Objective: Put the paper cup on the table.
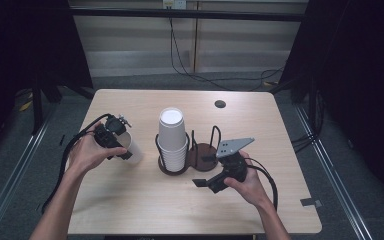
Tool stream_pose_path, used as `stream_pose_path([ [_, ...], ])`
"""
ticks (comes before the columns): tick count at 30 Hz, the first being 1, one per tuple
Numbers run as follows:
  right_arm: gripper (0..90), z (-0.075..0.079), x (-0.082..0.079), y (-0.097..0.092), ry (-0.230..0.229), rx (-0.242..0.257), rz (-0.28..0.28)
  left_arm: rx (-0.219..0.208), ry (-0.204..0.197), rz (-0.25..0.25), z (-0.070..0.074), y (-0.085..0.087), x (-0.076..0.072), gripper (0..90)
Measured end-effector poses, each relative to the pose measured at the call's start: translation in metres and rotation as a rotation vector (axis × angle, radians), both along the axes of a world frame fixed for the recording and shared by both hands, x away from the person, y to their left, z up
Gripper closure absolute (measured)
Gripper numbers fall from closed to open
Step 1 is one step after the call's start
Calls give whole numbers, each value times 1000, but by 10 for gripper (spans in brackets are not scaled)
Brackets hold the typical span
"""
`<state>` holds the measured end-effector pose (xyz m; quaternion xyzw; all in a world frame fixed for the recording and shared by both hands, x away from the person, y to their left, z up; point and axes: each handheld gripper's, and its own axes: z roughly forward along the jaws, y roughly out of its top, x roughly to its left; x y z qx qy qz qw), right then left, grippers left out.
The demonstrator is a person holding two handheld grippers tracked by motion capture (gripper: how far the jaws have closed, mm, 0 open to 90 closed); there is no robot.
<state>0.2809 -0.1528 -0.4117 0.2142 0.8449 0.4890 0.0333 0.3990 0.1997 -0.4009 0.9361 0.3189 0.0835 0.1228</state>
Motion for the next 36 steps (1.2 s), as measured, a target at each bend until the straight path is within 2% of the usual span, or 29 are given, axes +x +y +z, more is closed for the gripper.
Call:
stream_pose_path([
  [5, 142, 0, 0, -3, -4, -2, -13, 5, 6, -26, -2, -3, 2, 73],
  [17, 143, -1, 0, -2, -2, -10, -16, 11, 0, -13, -6, -12, 7, 66],
  [18, 143, -1, 0, -2, -3, -11, -16, 9, -10, -14, -7, -13, 8, 65],
  [21, 142, -1, -1, -2, -3, -13, -18, 33, 7, -25, -12, -14, 10, 59],
  [26, 143, -1, -1, -3, -3, -26, -17, 57, -22, -29, -15, -16, 9, 65],
  [28, 143, -2, -1, -3, -4, -28, -17, 23, -28, -53, -15, -14, 7, 67],
  [30, 142, -2, -1, -3, -3, -28, -18, 16, -27, -62, -16, -12, 6, 68],
  [34, 142, -2, -1, -2, -3, -29, -19, -14, -34, -57, -18, -5, 6, 68],
  [36, 142, -2, -1, -1, -2, -29, -15, -24, -13, -53, -20, -2, 6, 69],
])
